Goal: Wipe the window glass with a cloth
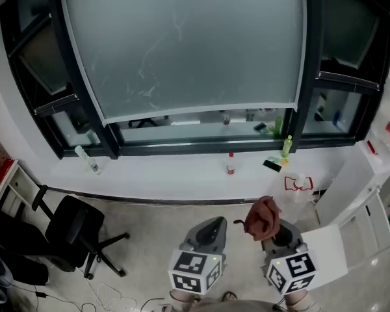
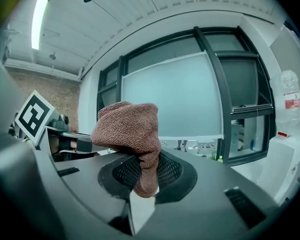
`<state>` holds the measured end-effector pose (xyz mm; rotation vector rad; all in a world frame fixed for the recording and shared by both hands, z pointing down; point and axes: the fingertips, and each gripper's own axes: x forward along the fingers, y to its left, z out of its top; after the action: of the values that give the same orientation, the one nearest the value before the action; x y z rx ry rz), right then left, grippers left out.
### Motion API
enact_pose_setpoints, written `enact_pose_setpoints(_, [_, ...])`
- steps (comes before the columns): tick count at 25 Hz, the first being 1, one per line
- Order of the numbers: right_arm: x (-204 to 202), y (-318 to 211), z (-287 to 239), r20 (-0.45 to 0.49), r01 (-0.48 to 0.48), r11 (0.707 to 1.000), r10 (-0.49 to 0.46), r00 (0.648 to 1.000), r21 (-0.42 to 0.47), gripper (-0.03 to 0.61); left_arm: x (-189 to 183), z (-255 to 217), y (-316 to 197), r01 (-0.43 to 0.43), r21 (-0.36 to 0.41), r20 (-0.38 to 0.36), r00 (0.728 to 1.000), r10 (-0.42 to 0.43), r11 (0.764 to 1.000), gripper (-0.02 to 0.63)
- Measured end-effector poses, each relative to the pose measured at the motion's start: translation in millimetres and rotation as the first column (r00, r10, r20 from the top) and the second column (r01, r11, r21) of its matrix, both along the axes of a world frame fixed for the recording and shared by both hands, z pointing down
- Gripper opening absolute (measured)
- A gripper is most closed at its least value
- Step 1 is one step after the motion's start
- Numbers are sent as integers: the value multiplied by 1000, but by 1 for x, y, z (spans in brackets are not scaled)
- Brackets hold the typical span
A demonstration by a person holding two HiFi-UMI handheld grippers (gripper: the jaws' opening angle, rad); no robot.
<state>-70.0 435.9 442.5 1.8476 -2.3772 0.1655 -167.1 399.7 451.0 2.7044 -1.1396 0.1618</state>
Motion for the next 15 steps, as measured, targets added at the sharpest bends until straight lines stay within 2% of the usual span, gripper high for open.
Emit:
enact_pose_setpoints(4, [9,-1,0,32,19,1000,-19,999,13,48,9,0,-1,8,4,2,1000,-8,1000,5])
enact_pose_setpoints(15, [17,-10,-1,25,27,999,-27,999,26,48,24,-11,-7,8,19,-8,1000,-8,1000,5])
